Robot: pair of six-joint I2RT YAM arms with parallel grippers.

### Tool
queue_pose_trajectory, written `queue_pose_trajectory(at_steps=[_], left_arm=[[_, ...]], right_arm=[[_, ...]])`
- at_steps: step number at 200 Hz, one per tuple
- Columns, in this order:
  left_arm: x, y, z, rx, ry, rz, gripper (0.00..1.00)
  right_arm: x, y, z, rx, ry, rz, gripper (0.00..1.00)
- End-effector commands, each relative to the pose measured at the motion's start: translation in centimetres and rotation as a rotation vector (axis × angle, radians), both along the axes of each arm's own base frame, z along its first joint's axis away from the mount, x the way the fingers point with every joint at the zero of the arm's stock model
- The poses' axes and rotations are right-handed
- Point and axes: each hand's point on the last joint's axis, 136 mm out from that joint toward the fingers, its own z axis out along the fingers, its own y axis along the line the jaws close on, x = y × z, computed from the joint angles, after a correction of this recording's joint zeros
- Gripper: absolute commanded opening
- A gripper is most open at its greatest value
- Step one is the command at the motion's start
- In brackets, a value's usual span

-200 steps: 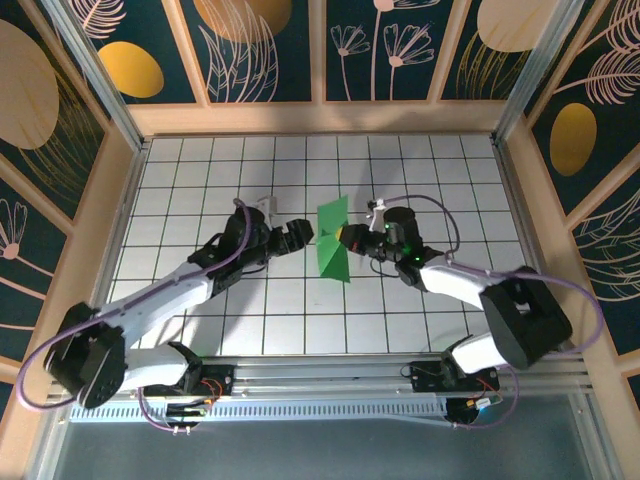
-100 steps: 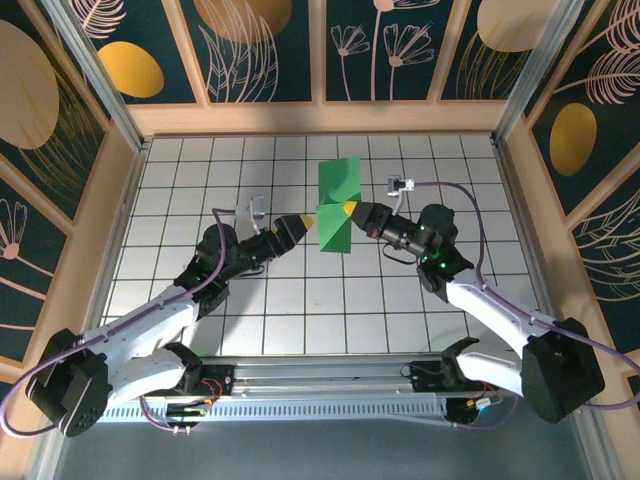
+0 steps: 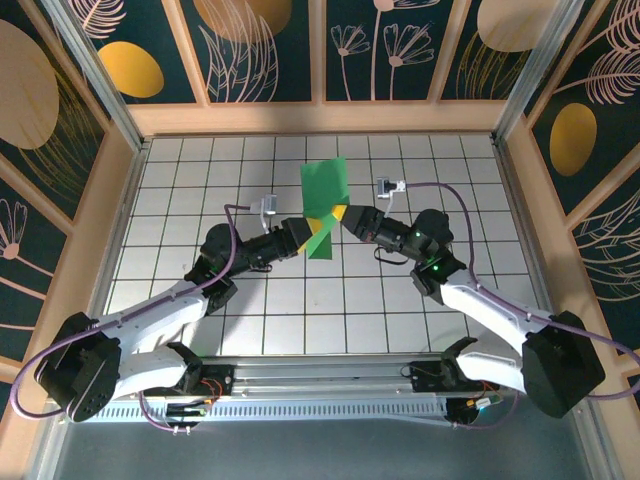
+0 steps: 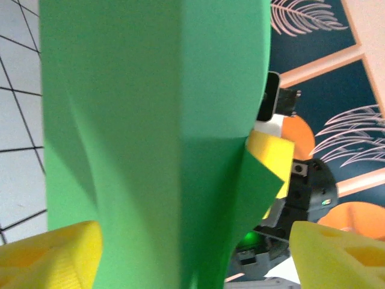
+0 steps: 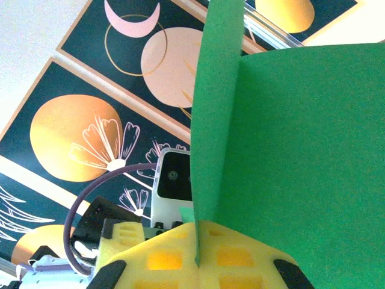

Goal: Fold a paper plane with a square sheet of paper (fold left side to right side)
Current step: Turn over the paper at the center of the table.

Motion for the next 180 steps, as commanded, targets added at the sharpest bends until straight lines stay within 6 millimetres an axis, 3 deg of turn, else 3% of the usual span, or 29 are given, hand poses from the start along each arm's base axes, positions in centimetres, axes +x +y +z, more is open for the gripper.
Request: queue_pose_trajectory(at_steps=[1, 62, 100, 130, 156, 180], left_arm=[[-0.5, -0.3, 3.0, -0.068, -0.077, -0.028, 0.68], [-0.3, -0.1, 2.6, -0.042, -0.068, -0.002, 0.38], [-0.1, 0.0, 2.0, -0.022, -0.056, 0.011, 0.17], [0.2, 0.2, 1.2, 0.046, -0.048, 0.034, 0.09], [0.6, 0.7, -0.4, 0.193, -0.035, 0.07, 0.02], [1.5, 1.9, -3.8, 0.453, 0.015, 0.115, 0.0]], right_arm=[[-0.4, 0.3, 1.8, 0.044, -0.048, 0.014, 0.0], [0.0, 0.3, 1.3, 0.032, -0.035, -0.005, 0.0], [0.0, 0.2, 1.1, 0.014, -0.038, -0.012, 0.12], [0.6, -0.6, 0.2, -0.051, -0.042, -0.076, 0.25], [1.9, -2.3, -1.9, -0.219, -0.023, -0.212, 0.38], [3.0, -5.0, -4.3, -0.397, 0.013, -0.362, 0.46]])
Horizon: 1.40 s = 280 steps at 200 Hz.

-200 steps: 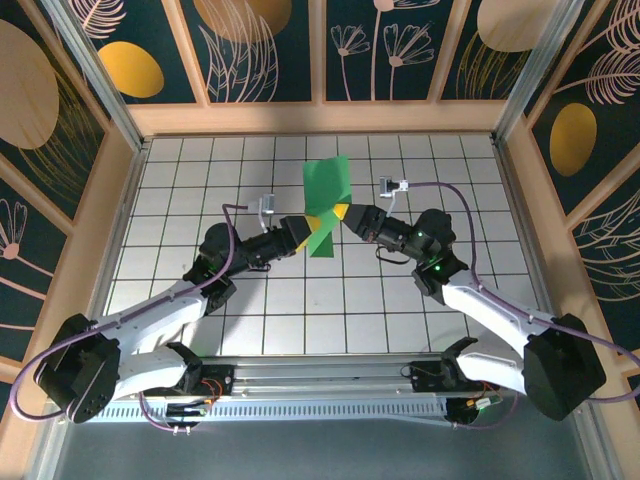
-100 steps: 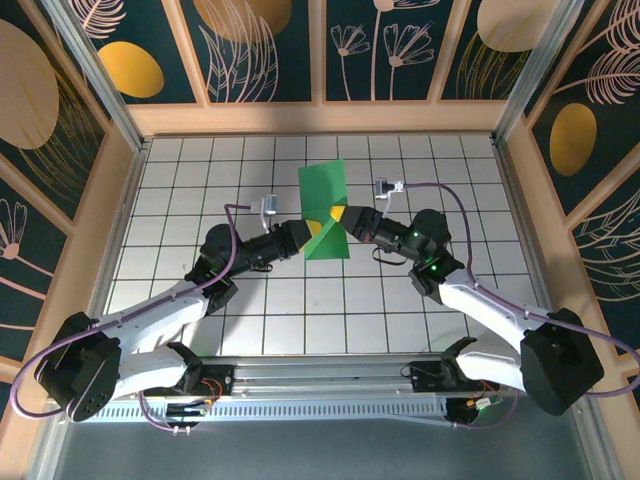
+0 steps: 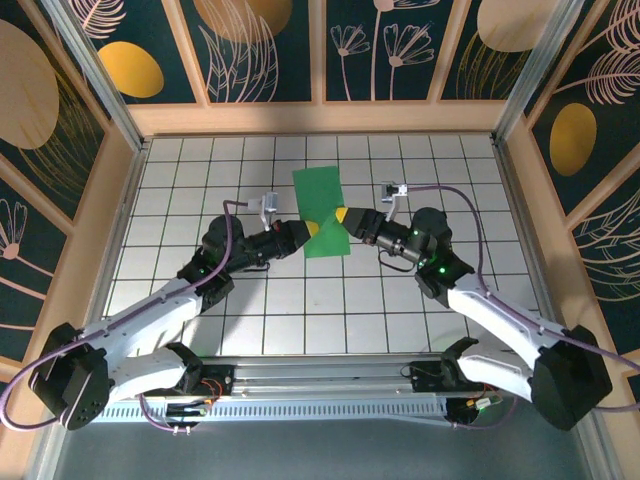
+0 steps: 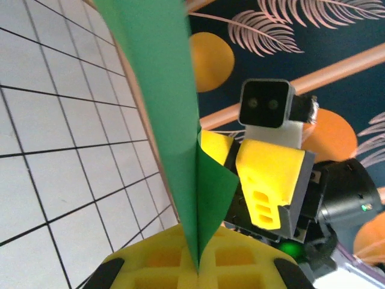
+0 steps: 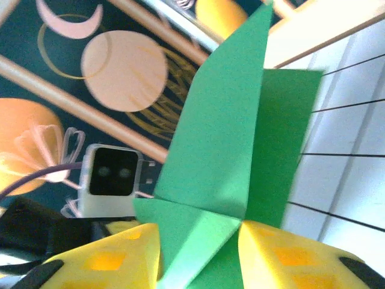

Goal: Fold a paper plane with a square sheet of paper (fold left side to right side)
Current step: Turn over the paper at the center of the table.

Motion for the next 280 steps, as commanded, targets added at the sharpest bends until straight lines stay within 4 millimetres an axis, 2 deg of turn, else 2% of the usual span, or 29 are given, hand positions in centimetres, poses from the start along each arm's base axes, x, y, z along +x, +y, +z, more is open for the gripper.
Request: queue_pose_trajectory(at_steps=[1, 36, 40, 68, 69, 75, 83, 99, 117, 136, 165, 239, 255, 280], left_arm=[[0.5, 1.4, -3.4, 0.285, 0.032, 0.05, 0.0], [0.5, 2.8, -7.5, 0.643, 0.09, 0.06, 0.0], [0.6, 2.7, -7.1, 0.678, 0.077, 0.065, 0.0], [0.5, 4.0, -9.2, 1.073, 0.084, 0.101, 0.0], [0.8, 3.7, -8.6, 1.068, 0.072, 0.112, 0.0], [1.0, 4.3, -9.0, 1.158, 0.078, 0.152, 0.0], [1.1, 5.2, -9.3, 1.292, 0.079, 0.199, 0.0], [1.4, 6.1, -9.1, 1.506, 0.053, 0.296, 0.0], [1.7, 6.1, -9.2, 1.673, 0.025, 0.379, 0.0], [1.8, 5.3, -10.0, 1.752, 0.013, 0.426, 0.0], [1.8, 4.5, -12.4, 1.738, 0.076, 0.46, 0.0], [0.7, 1.6, -21.4, 1.713, 0.233, 0.343, 0.0], [0.6, 0.9, -22.5, 1.697, 0.252, 0.318, 0.0], [0.8, -0.5, -23.1, 1.655, 0.262, 0.291, 0.0]], right_arm=[[1.7, -3.3, -1.8, -0.215, -0.005, -0.194, 0.46], [2.6, -9.6, -6.0, -0.484, 0.088, -0.464, 0.51], [2.6, -10.3, -6.5, -0.513, 0.101, -0.492, 0.52], [2.0, -14.9, -9.8, -0.684, 0.185, -0.639, 0.63], [1.9, -15.0, -9.9, -0.689, 0.187, -0.641, 0.64], [1.6, -15.5, -10.5, -0.713, 0.202, -0.652, 0.66], [1.7, -17.2, -11.1, -0.732, 0.235, -0.705, 0.68], [1.4, -18.9, -11.9, -0.743, 0.272, -0.747, 0.74], [1.1, -20.2, -12.3, -0.731, 0.294, -0.783, 0.79], [0.8, -21.2, -12.3, -0.706, 0.3, -0.808, 0.83], [0.3, -22.1, -12.1, -0.69, 0.302, -0.83, 0.87], [0.1, -21.6, -12.7, -0.687, 0.307, -0.783, 0.87], [0.0, -21.6, -12.9, -0.686, 0.31, -0.774, 0.87], [0.0, -21.3, -13.0, -0.672, 0.313, -0.757, 0.87]])
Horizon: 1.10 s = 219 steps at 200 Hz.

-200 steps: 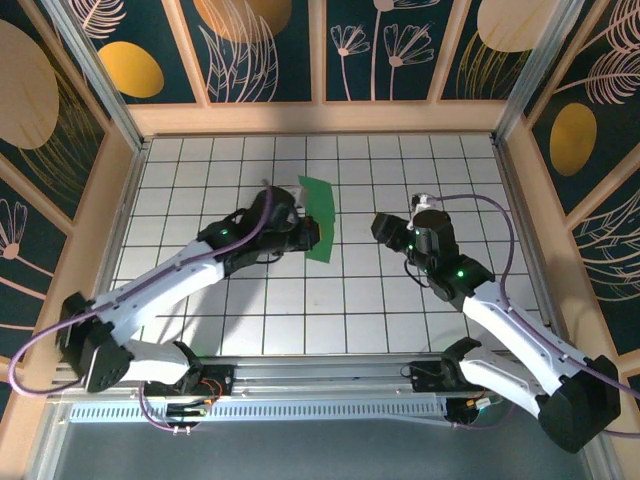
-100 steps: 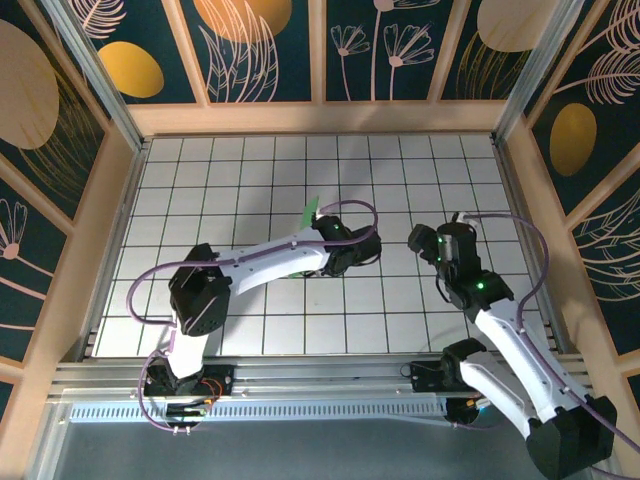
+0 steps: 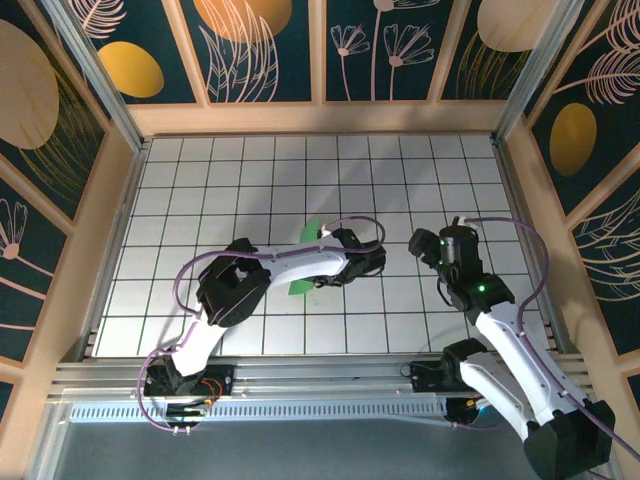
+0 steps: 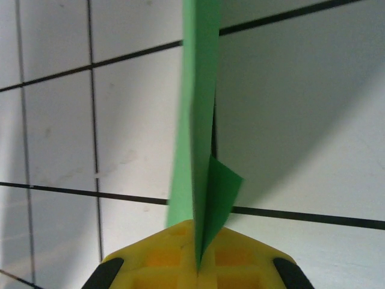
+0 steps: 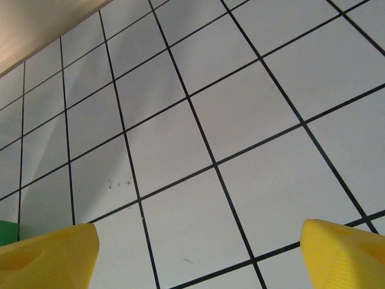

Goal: Fold a paper plane with a square sheet of paper (fold left side to right side)
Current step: Turn over the paper at the center of the table.

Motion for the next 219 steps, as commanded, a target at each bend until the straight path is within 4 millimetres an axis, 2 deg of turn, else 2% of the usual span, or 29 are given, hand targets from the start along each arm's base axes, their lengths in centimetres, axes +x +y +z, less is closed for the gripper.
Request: queue_pose_trajectory(at_steps=[1, 26, 57, 104, 157, 193, 205, 219], left_arm=[[-0.1, -1.6, -0.9, -0.069, 0.028, 0.004, 0.0], [-0.1, -3.4, -1.6, -0.139, 0.06, -0.009, 0.0], [-0.4, -5.6, -2.8, -0.253, 0.129, -0.018, 0.12], [-0.1, -7.2, -2.6, -0.379, 0.171, -0.015, 0.25], [0.5, -10.3, 0.1, -0.669, 0.213, -0.056, 0.41], [0.3, -10.5, 2.0, -0.823, 0.226, -0.078, 0.54], [0.5, -10.8, 3.4, -0.896, 0.215, -0.093, 0.59], [0.8, -10.9, 5.1, -0.989, 0.198, -0.108, 0.59]], right_arm=[[-0.2, 0.1, -0.3, 0.007, 0.005, 0.019, 0.87], [-0.1, 0.6, -0.3, 0.027, 0.005, 0.037, 0.87], [-0.1, 1.1, -0.5, 0.044, 0.013, 0.059, 0.87], [-0.1, 1.8, -1.1, 0.064, 0.038, 0.095, 0.87], [-0.1, 3.8, -1.9, 0.117, 0.088, 0.186, 0.87], [-0.3, 5.7, -2.0, 0.19, 0.106, 0.264, 0.87], [-0.4, 6.4, -2.0, 0.221, 0.108, 0.289, 0.87], [-0.5, 7.4, -2.1, 0.269, 0.112, 0.327, 0.85]])
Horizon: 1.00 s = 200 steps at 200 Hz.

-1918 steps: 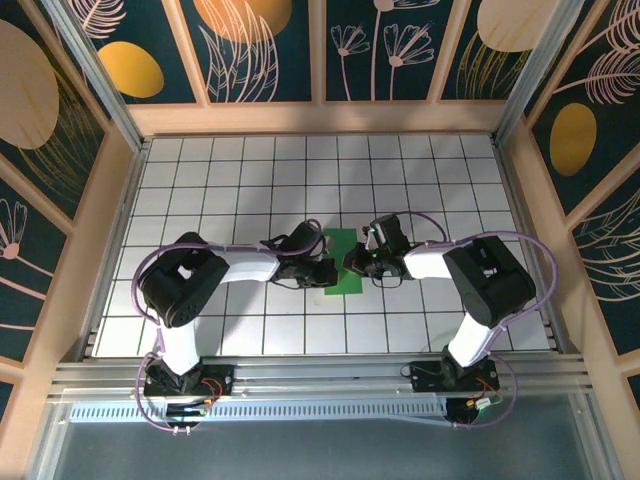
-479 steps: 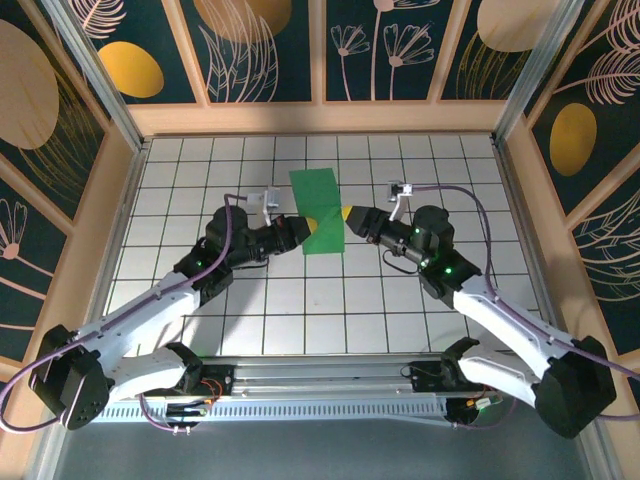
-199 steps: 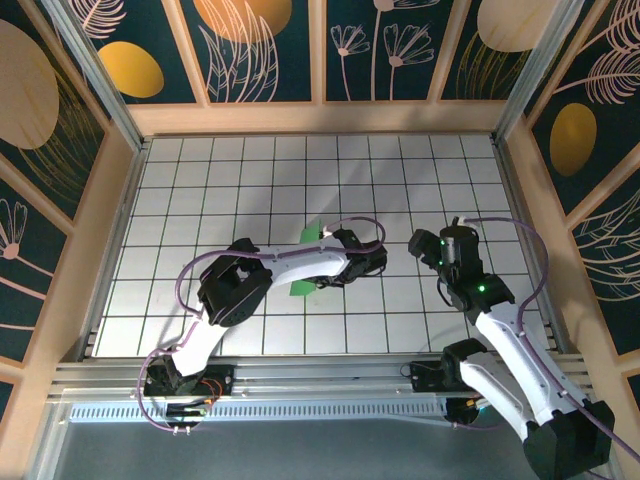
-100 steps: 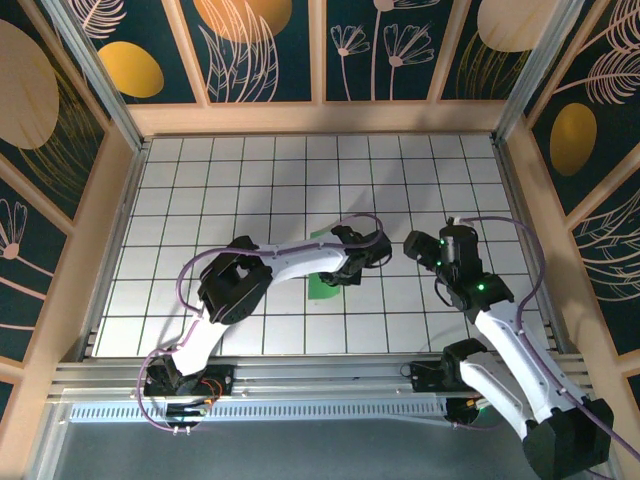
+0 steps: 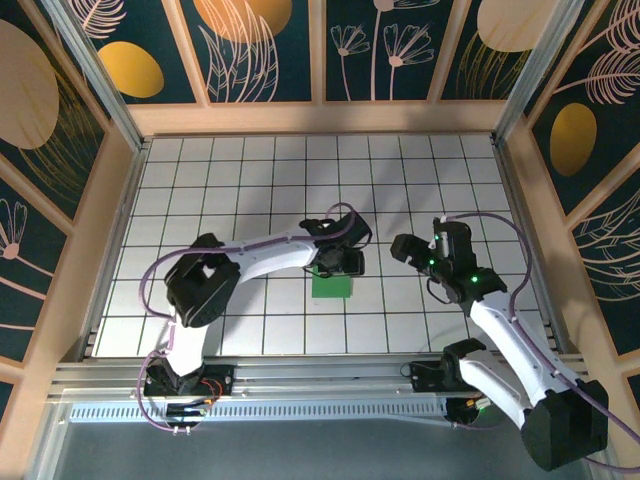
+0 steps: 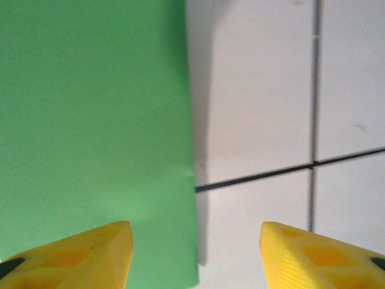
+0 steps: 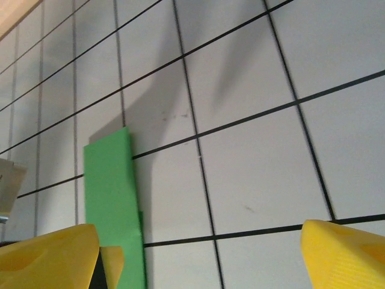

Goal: Fold a paper plane with a square sheet of paper (fold left side to right side)
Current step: Turn over the paper at the center of the table, then third fold the triangle at the center of the table.

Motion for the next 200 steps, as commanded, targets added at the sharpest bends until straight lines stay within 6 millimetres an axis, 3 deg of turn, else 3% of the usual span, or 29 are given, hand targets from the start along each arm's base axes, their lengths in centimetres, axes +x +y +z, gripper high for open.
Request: queue_pose_trajectory(at_steps=[1, 24, 29, 32, 38, 71, 117, 172, 200], left_arm=[[0.5, -1.8, 4.3, -0.229, -0.028, -0.023, 0.6], [1.5, -0.7, 7.3, -0.351, -0.086, -0.004, 0.62], [1.7, -0.2, 7.1, -0.359, -0.088, 0.005, 0.63], [1.9, 0.1, 8.4, -0.389, -0.111, 0.009, 0.64], [2.1, 0.6, 9.1, -0.416, -0.131, 0.017, 0.65], [3.3, 4.9, 10.6, -0.521, -0.203, 0.105, 0.7], [3.2, 9.4, 10.3, -0.528, -0.301, 0.156, 0.78], [2.9, 11.9, 9.9, -0.587, -0.336, 0.182, 0.84], [2.9, 12.5, 9.1, -0.606, -0.316, 0.187, 0.83]], right_arm=[[-0.1, 1.9, -0.1, 0.098, 0.003, 0.073, 0.85], [-0.2, 3.9, -0.4, 0.2, 0.036, 0.135, 0.73], [-0.3, 4.3, -0.5, 0.224, 0.045, 0.148, 0.69], [-0.3, 4.6, -0.5, 0.238, 0.052, 0.154, 0.67], [-0.3, 5.1, -0.6, 0.267, 0.062, 0.169, 0.63], [-0.5, 7.7, -2.2, 0.344, 0.126, 0.22, 0.48], [-0.3, 11.2, -5.2, 0.327, 0.214, 0.262, 0.29], [1.5, 13.5, -8.4, 0.271, 0.264, 0.262, 0.02], [2.3, 14.1, -8.9, 0.273, 0.264, 0.27, 0.0]])
